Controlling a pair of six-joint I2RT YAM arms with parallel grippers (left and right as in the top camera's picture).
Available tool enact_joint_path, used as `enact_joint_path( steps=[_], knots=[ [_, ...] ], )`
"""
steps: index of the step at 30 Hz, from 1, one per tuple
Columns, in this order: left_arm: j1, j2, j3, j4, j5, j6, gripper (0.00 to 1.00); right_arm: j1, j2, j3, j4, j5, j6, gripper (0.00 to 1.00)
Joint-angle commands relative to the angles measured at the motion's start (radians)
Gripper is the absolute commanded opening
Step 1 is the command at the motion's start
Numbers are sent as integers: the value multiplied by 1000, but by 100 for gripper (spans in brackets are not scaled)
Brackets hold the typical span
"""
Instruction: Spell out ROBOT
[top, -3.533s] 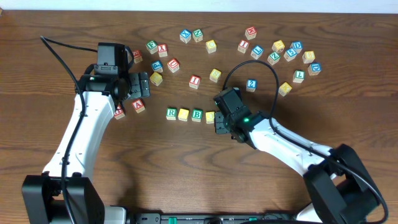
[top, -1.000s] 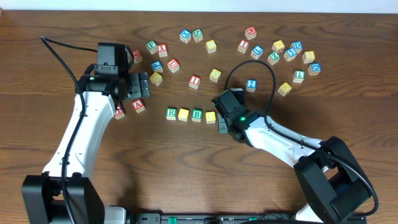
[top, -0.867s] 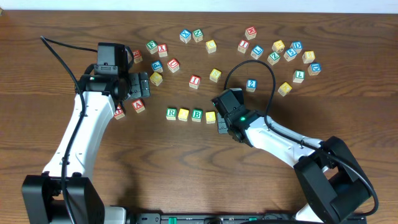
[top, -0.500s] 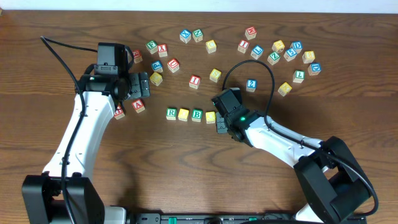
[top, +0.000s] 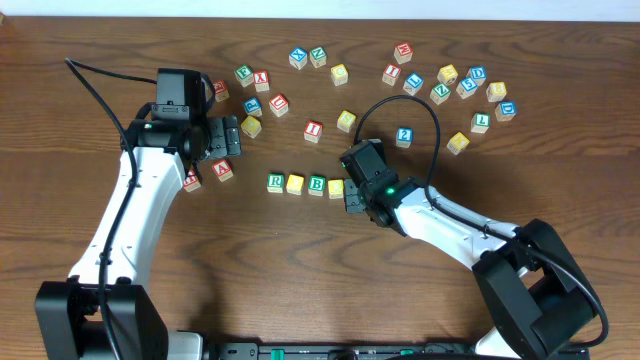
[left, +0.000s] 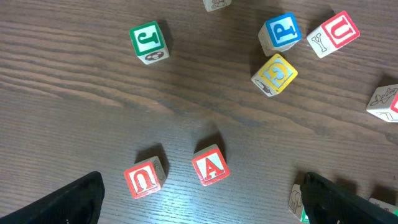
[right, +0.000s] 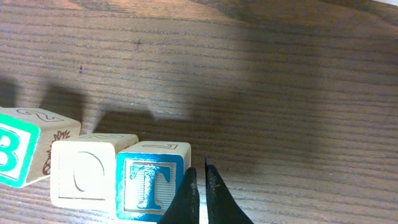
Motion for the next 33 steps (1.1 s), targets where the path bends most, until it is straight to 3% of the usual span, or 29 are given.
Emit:
enact_joint_path(
  steps=[1, 33],
  knots=[
    [4, -2, -10, -4, 6, 14, 99, 7, 0, 5, 4, -7, -16, 1],
    [4, -2, -10, -4, 6, 14, 99, 7, 0, 5, 37, -69, -53, 1]
  ],
)
